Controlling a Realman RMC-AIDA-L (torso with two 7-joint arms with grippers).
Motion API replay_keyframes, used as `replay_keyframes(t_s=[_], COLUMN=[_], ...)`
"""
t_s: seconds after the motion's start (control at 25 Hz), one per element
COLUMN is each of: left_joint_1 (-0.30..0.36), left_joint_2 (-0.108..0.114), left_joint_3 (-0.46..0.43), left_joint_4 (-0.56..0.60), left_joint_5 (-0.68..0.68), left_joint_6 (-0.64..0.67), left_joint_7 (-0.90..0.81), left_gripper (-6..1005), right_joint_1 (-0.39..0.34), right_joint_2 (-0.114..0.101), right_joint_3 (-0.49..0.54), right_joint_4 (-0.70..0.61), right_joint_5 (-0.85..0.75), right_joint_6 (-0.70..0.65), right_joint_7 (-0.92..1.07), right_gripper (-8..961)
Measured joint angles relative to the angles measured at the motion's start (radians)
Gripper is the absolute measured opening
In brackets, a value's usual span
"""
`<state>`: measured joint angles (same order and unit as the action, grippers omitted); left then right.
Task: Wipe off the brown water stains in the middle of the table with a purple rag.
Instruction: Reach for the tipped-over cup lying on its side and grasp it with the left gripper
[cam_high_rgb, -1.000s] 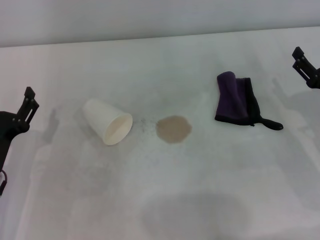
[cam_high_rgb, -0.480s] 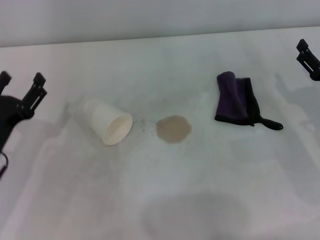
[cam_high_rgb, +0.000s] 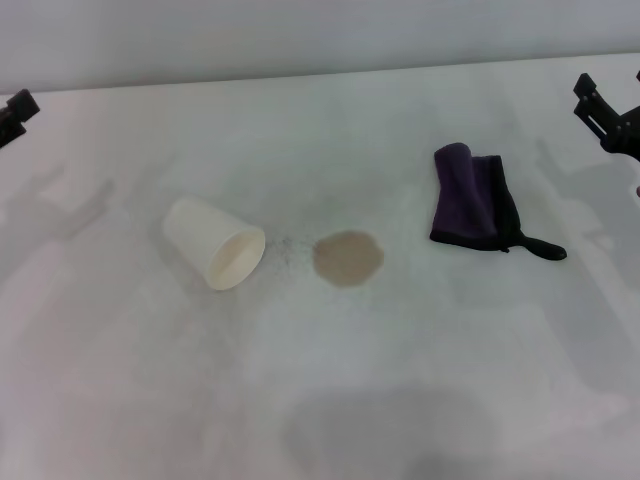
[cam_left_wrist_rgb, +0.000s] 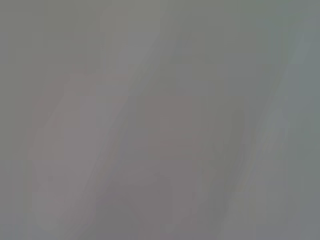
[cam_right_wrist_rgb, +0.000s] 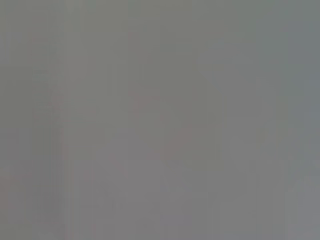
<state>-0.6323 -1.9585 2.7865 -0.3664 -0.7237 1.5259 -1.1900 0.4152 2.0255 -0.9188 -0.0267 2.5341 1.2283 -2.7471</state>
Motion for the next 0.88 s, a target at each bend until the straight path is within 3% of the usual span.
replay_keyframes(t_s=[0.08, 0.28, 0.56, 0.76, 0.84, 0.88], left_joint_1=[-0.043, -0.158, -0.326, -0.422, -0.452, -0.474], left_joint_2=[0.016, 0.046, 0.043, 0.003, -0.031, -0.061], left_joint_3=[0.053, 0.056, 0.059, 0.061, 0.061, 0.061], left_joint_4=[-0.067, -0.175, -0.392, -0.538, -0.602, -0.654], left_joint_5=[0.043, 0.242, 0.548, 0.696, 0.746, 0.78], left_joint_6=[0.024, 0.086, 0.224, 0.29, 0.284, 0.276], left_joint_7=[-0.072, -0.083, 0.082, 0.24, 0.268, 0.292], left_gripper=[876, 876, 875, 875, 875, 875], right_joint_1=[0.005, 0.013, 0.01, 0.009, 0.011, 0.012], right_joint_2=[0.001, 0.002, 0.002, 0.002, 0.001, 0.001], right_joint_3=[0.0, 0.0, 0.0, 0.0, 0.001, 0.002], right_joint_4=[0.003, 0.01, 0.01, 0.01, 0.009, 0.009], right_joint_5=[0.0, 0.0, 0.0, 0.0, 0.0, 0.0], right_joint_6=[-0.011, -0.025, -0.026, -0.026, -0.026, -0.026], right_joint_7=[0.0, 0.001, 0.001, 0.001, 0.002, 0.002], right_gripper=[870, 870, 869, 869, 869, 869])
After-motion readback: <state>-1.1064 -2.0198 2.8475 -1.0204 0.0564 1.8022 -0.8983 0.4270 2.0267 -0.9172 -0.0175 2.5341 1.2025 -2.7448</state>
